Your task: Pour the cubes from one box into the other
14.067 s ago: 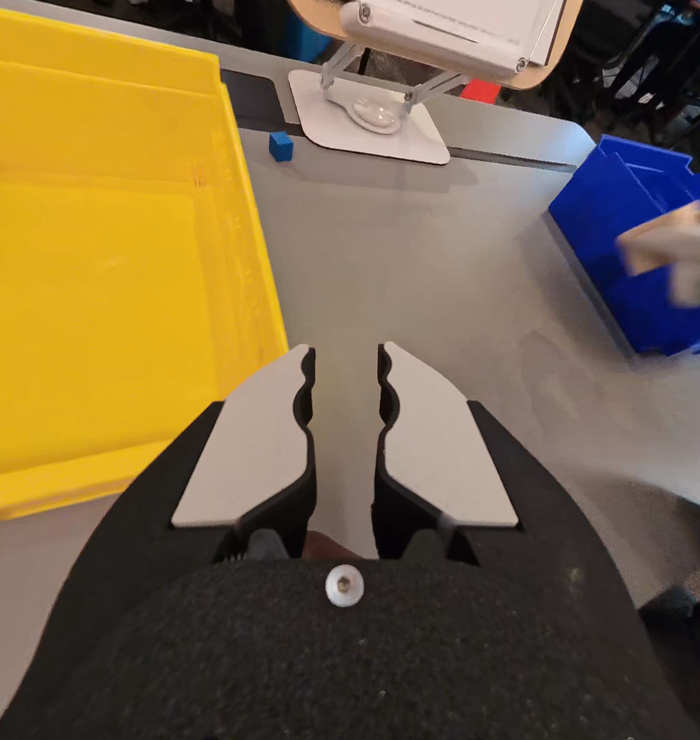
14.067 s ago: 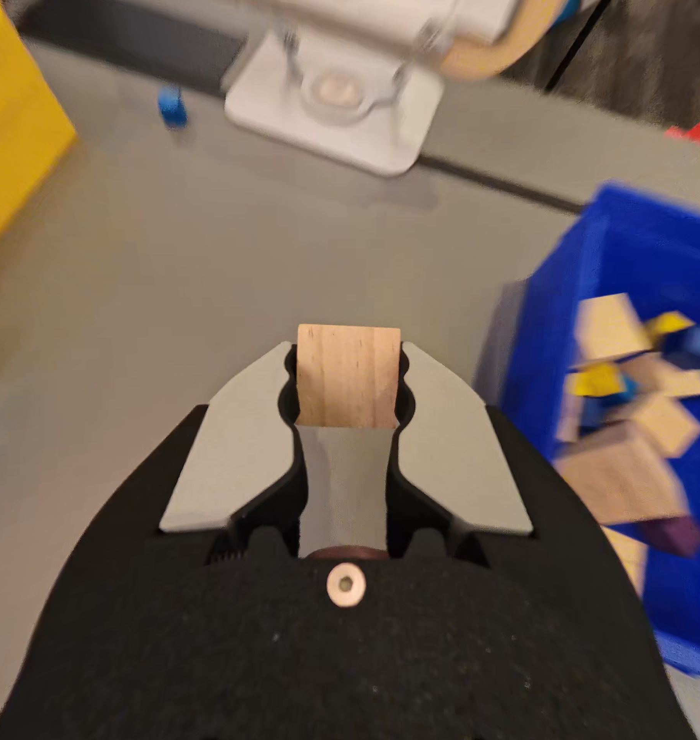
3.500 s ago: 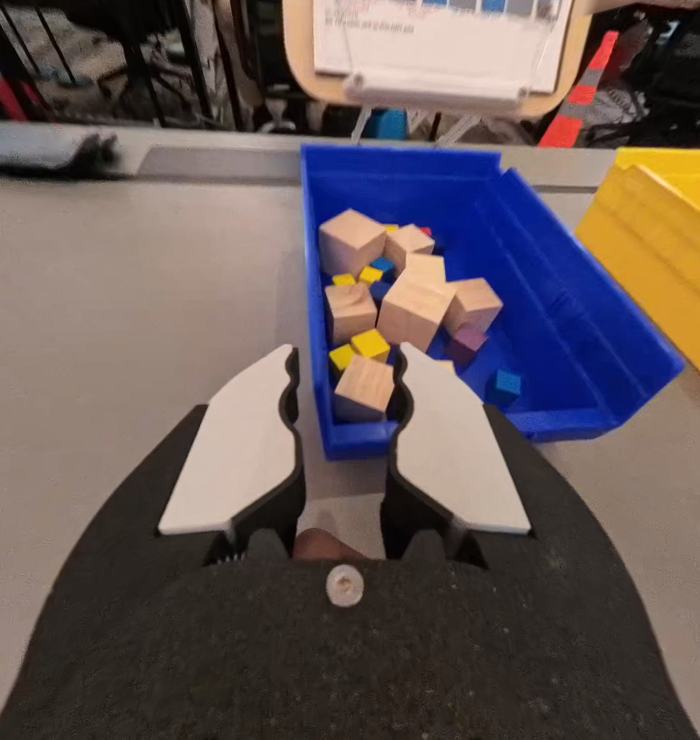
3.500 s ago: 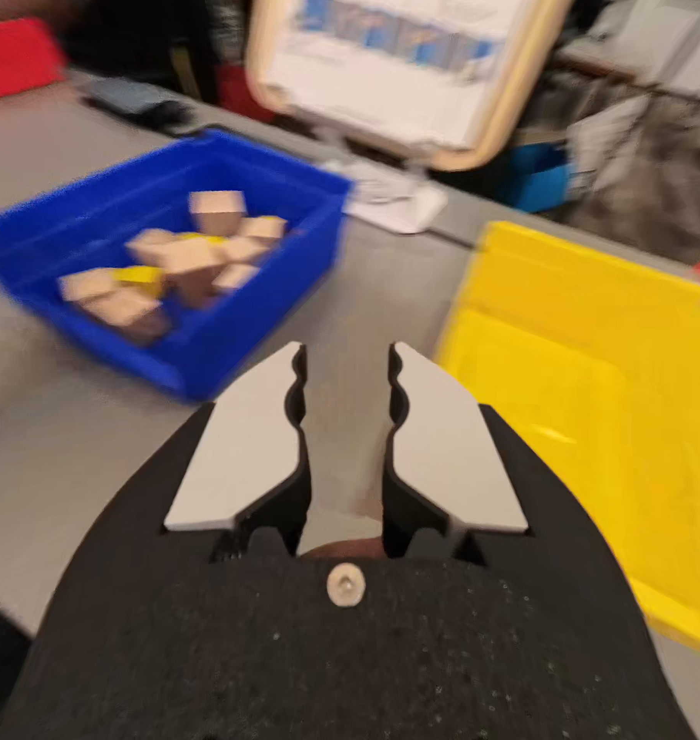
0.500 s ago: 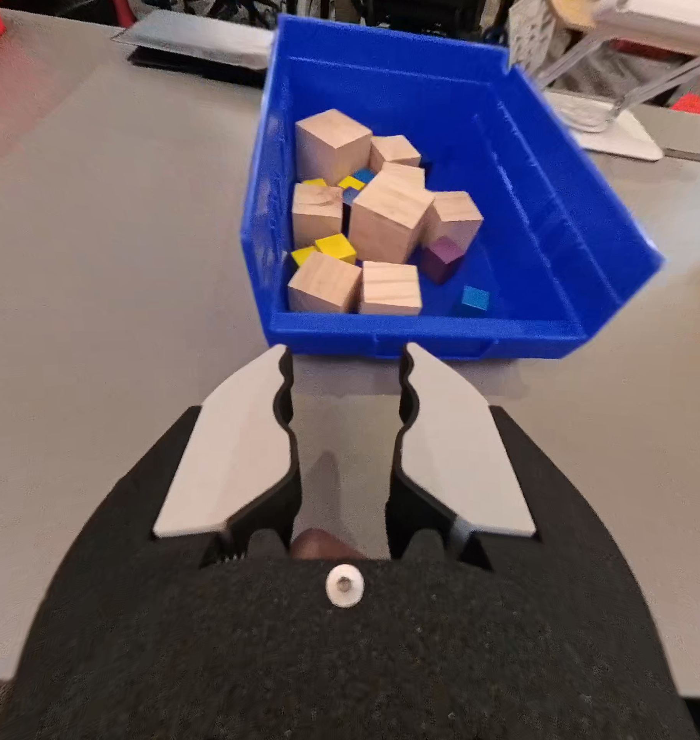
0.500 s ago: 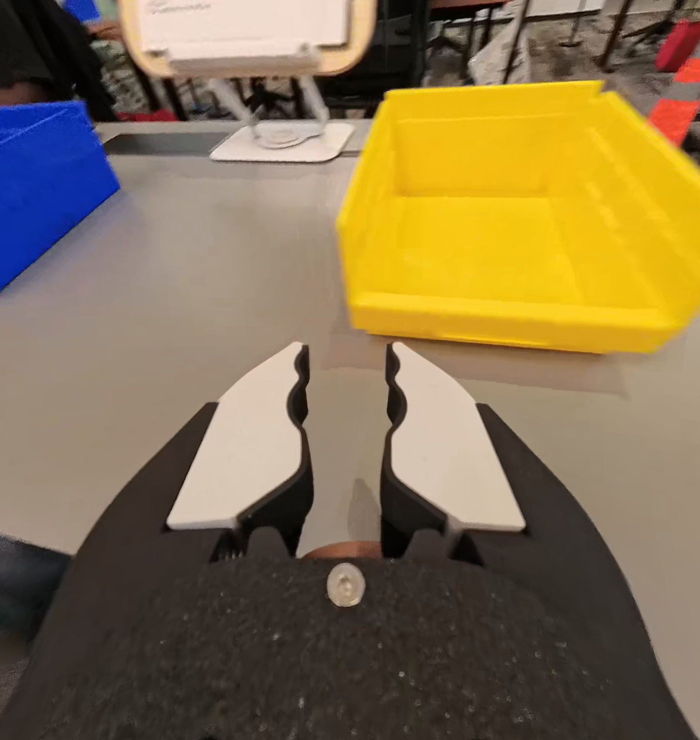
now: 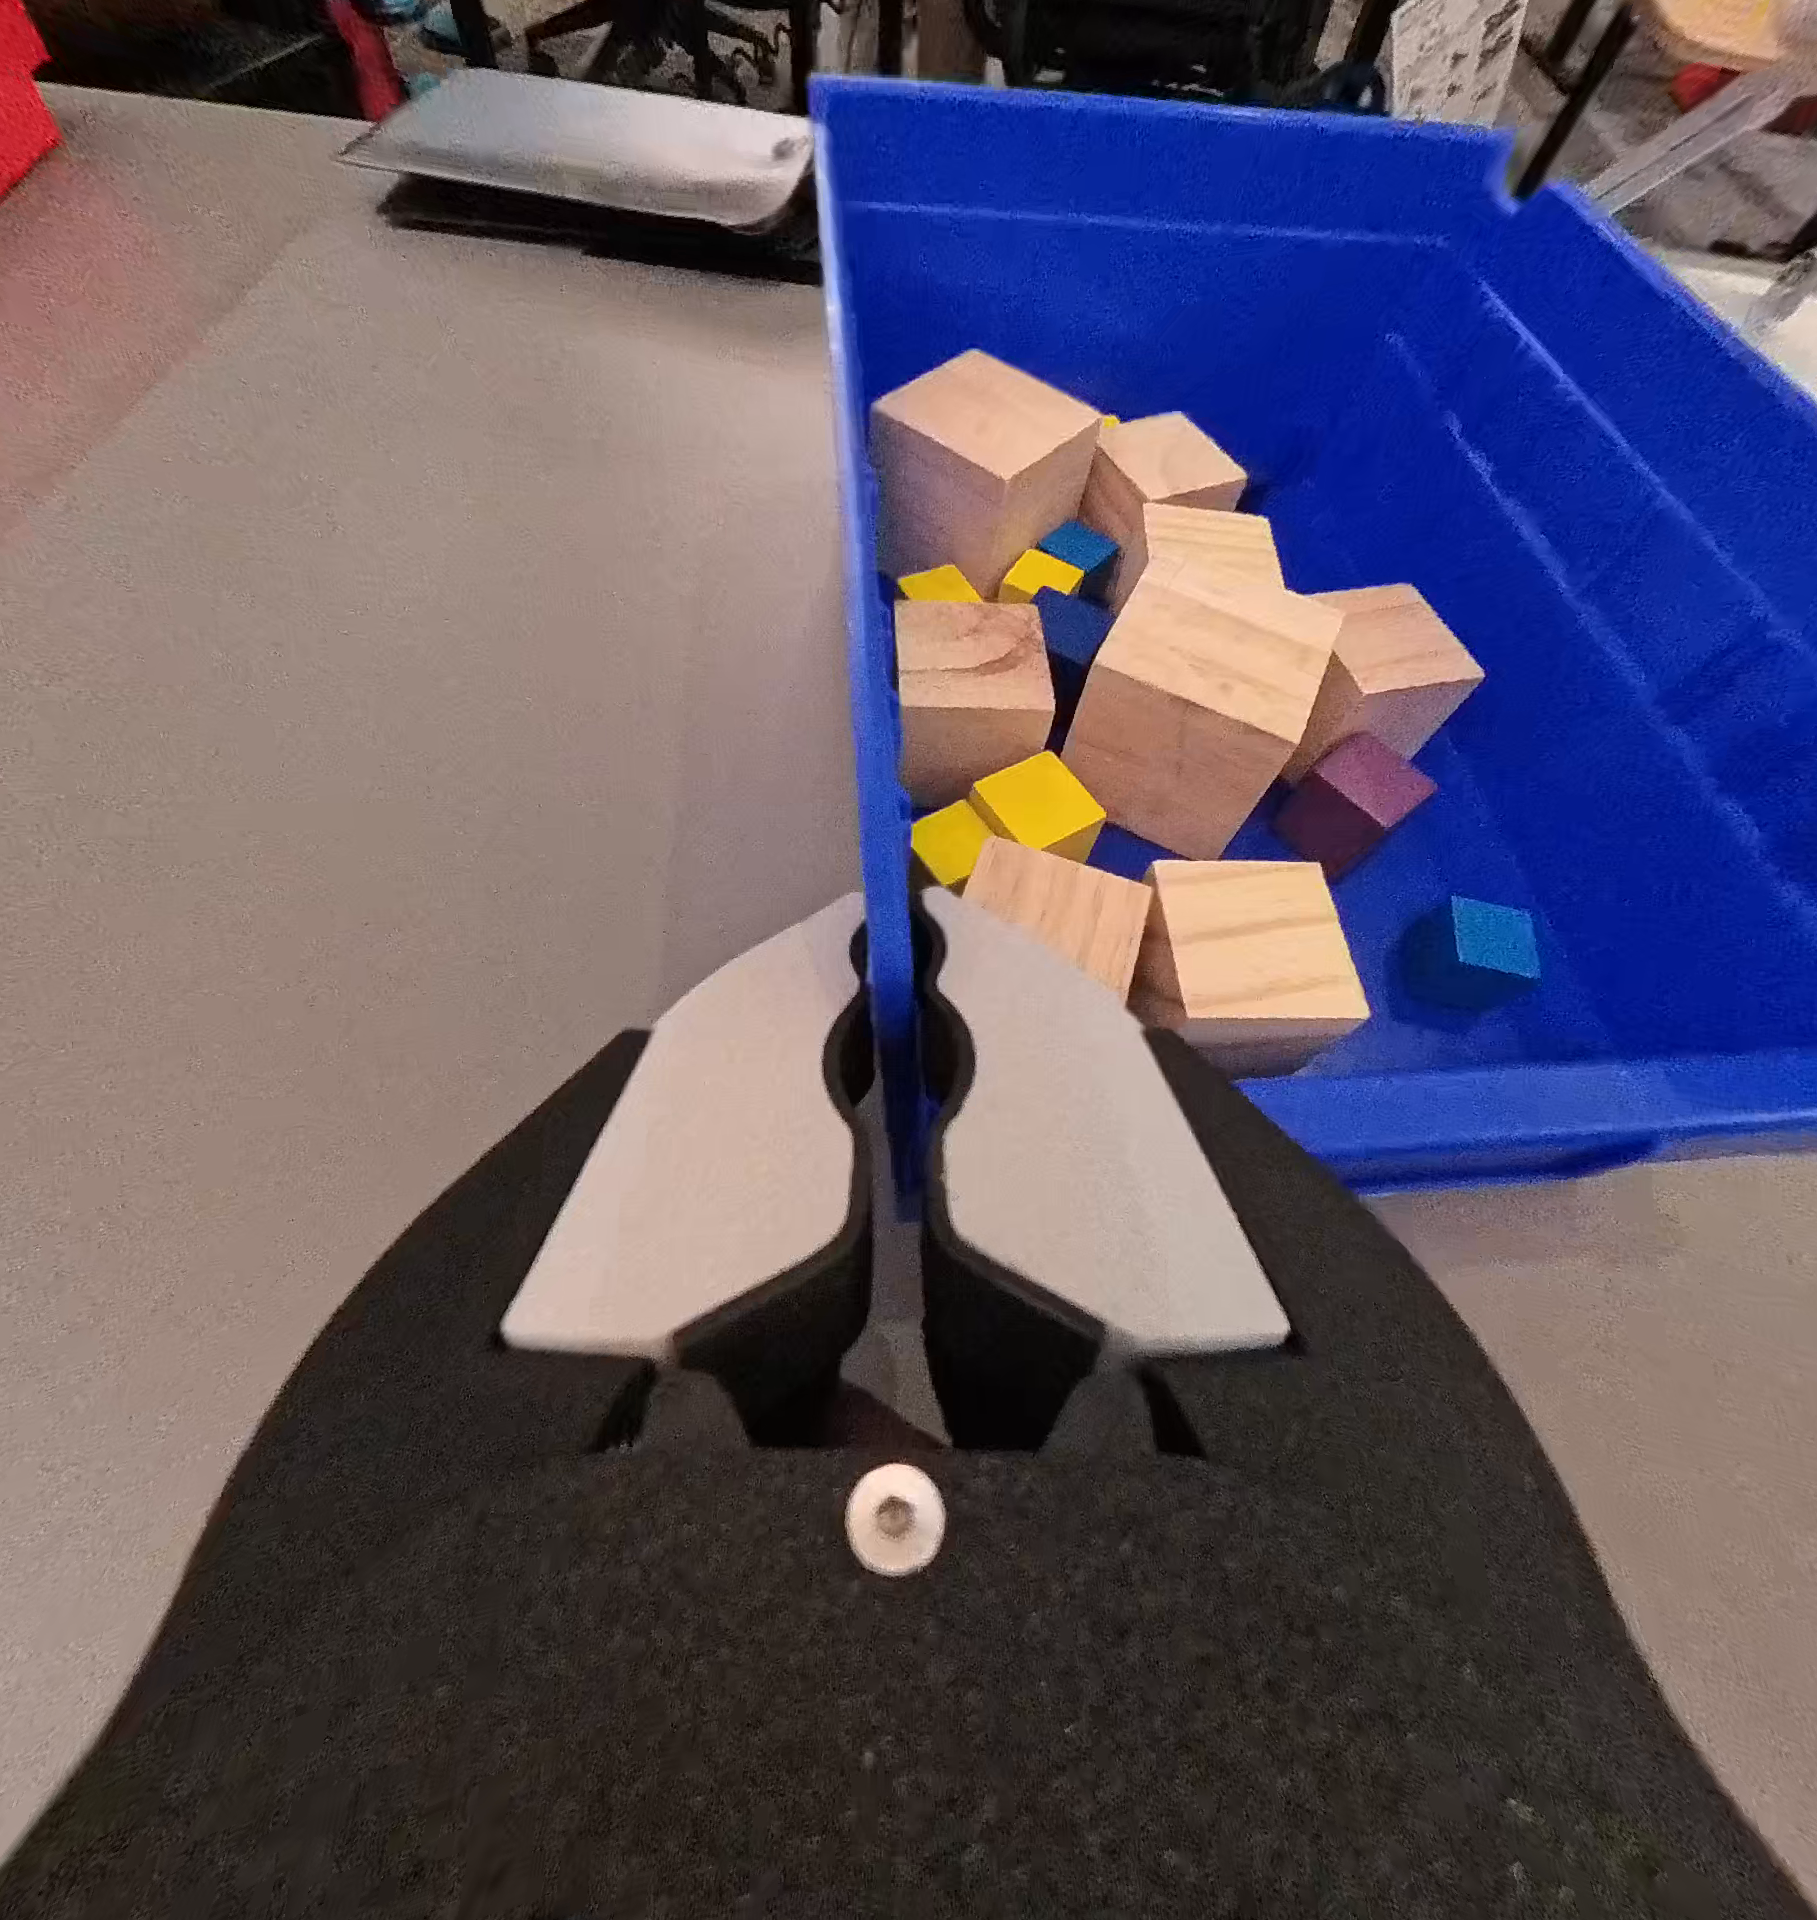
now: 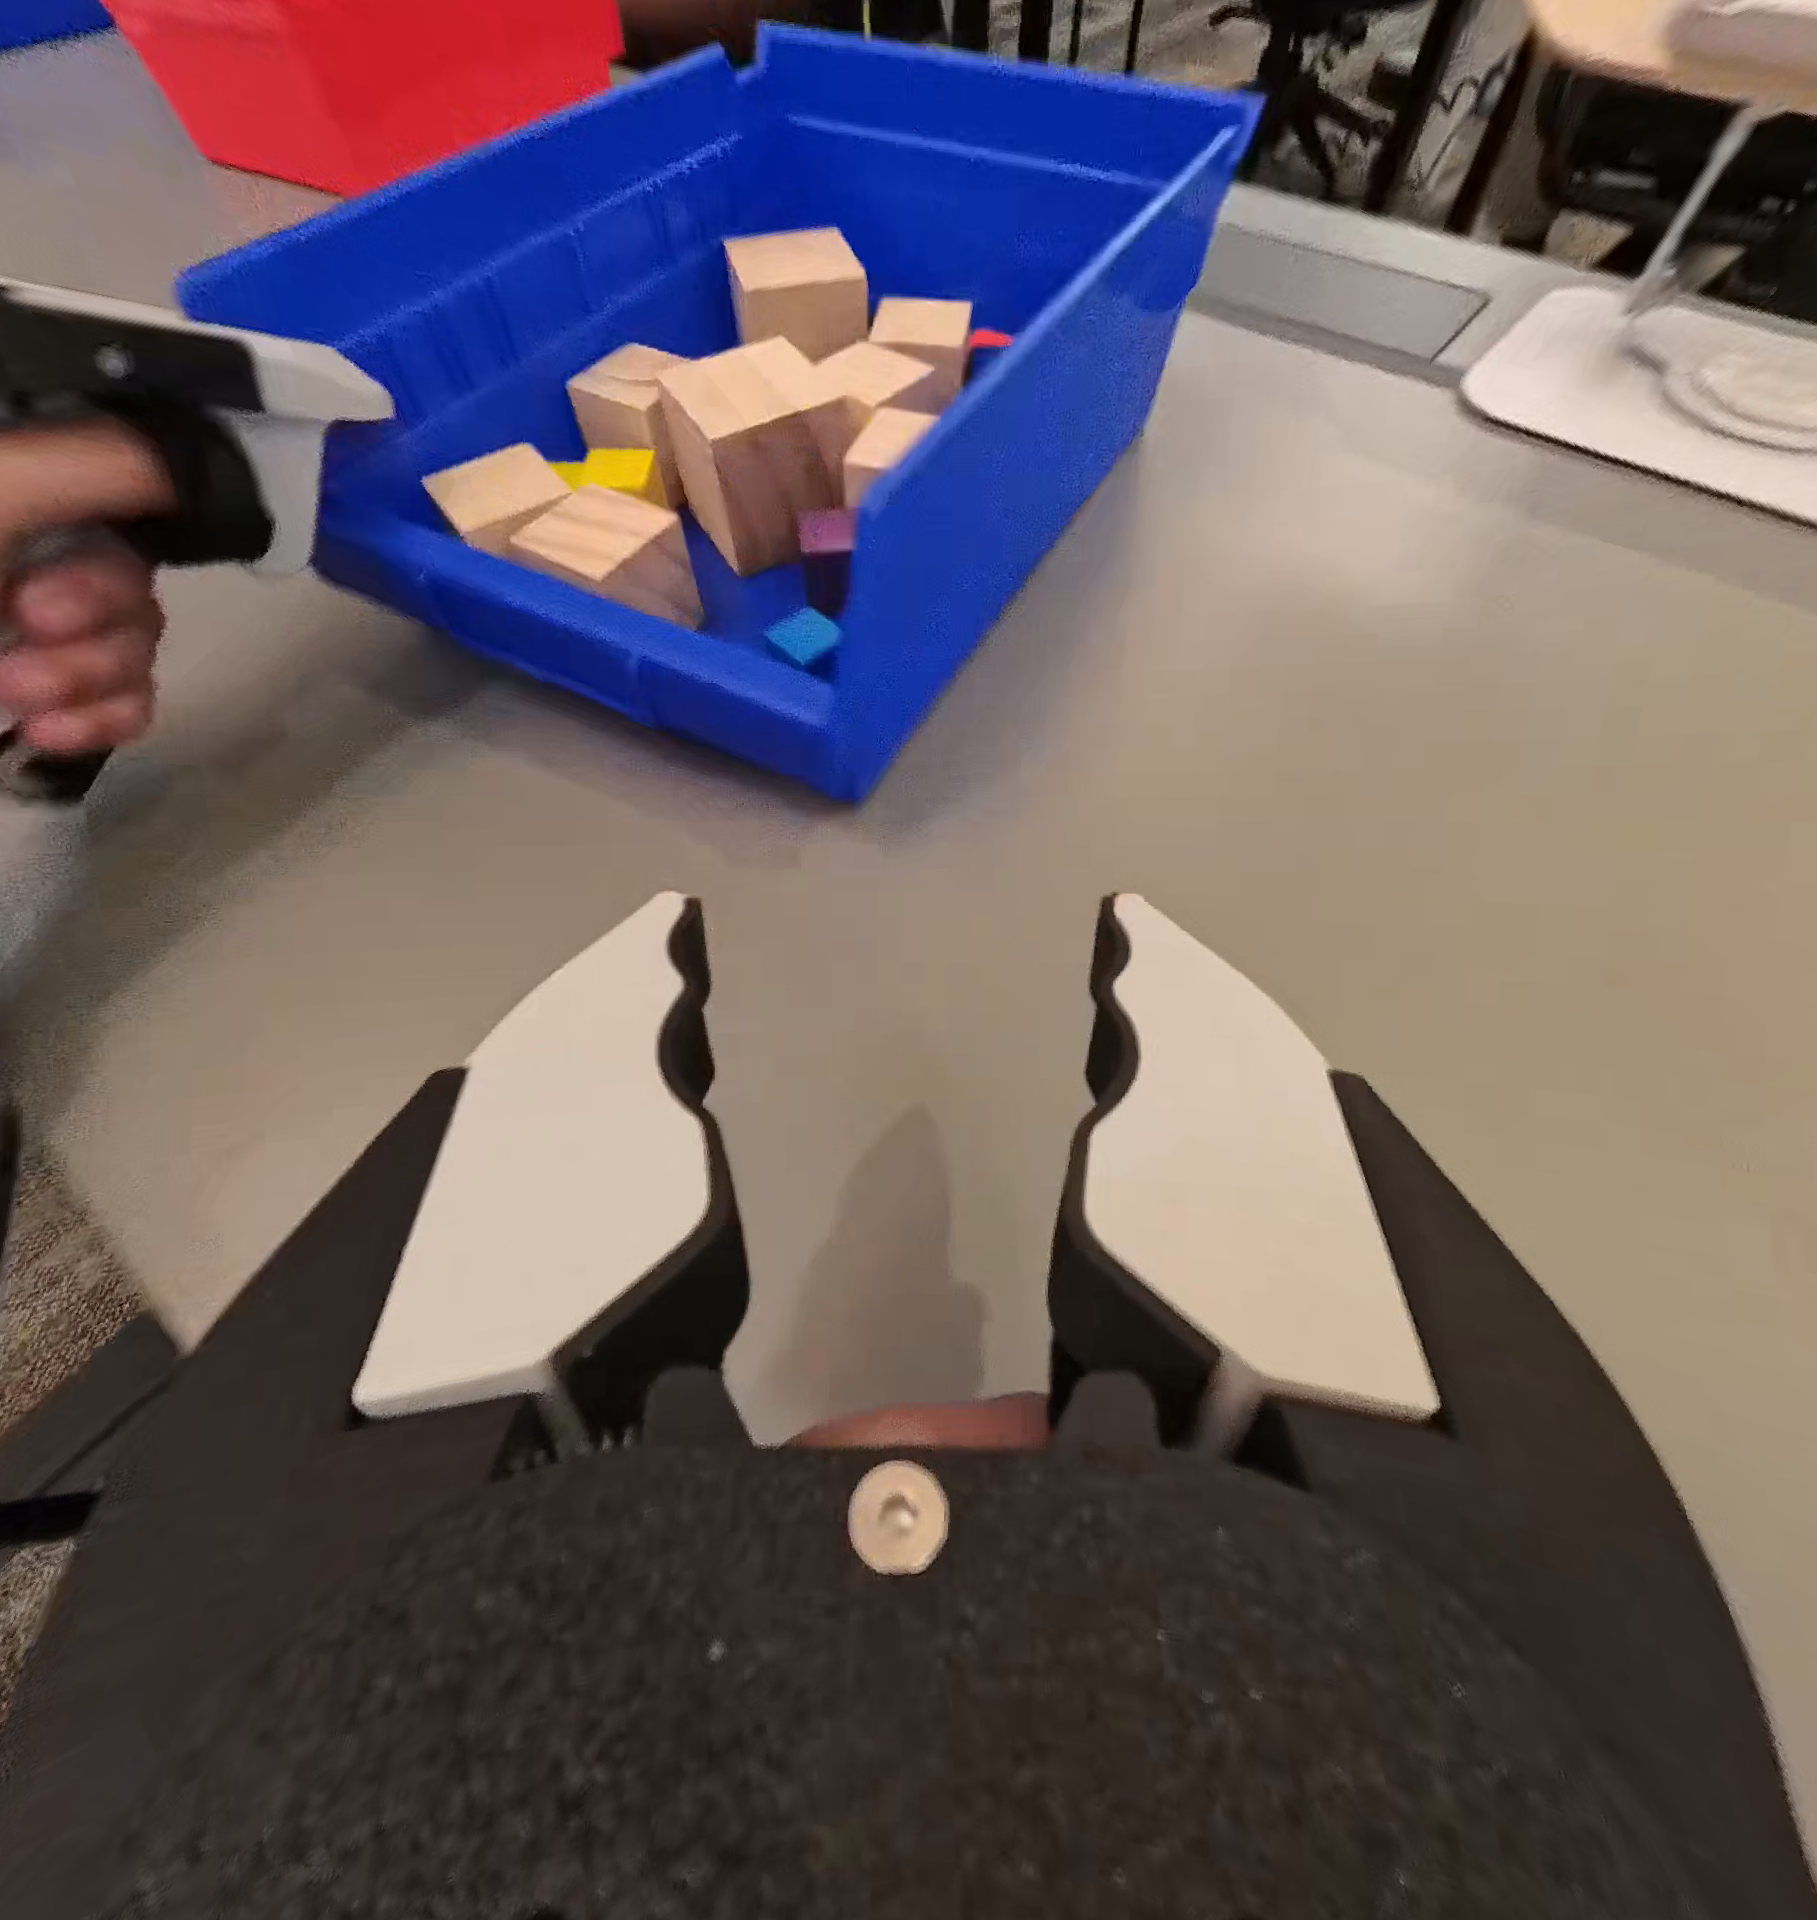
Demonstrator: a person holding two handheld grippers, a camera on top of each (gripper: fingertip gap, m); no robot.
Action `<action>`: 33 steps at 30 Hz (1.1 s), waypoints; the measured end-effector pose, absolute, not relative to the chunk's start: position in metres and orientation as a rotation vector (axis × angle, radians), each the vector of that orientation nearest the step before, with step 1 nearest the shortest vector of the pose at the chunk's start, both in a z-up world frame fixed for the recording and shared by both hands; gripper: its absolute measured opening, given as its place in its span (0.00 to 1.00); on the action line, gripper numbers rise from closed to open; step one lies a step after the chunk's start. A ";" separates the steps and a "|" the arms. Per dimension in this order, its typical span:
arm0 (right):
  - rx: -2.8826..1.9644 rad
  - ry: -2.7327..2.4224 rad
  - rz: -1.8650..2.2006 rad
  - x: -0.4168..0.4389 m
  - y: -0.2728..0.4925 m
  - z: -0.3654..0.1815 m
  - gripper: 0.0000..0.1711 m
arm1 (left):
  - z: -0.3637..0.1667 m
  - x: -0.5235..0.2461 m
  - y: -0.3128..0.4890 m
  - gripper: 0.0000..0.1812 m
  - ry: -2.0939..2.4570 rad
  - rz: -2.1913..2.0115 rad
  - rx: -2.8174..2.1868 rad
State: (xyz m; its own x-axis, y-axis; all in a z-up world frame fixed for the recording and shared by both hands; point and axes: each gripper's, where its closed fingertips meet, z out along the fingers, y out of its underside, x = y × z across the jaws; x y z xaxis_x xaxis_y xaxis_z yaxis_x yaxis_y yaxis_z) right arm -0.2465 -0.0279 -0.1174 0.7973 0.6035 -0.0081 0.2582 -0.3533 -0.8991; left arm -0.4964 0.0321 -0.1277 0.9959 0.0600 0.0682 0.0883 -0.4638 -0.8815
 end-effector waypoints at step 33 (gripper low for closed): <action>-2.111 -0.024 -0.429 0.173 0.012 0.130 0.01 | 0.058 -0.001 0.045 0.03 0.389 -0.621 -2.093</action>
State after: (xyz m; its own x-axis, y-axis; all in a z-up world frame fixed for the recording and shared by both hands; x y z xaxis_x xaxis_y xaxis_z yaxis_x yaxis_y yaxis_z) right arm 0.1725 0.0116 0.1299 0.9384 -0.1490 0.3118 0.1830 -0.5510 -0.8142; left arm -0.0013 0.0454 0.0579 0.8249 -0.4888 0.2839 -0.0417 -0.5535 -0.8318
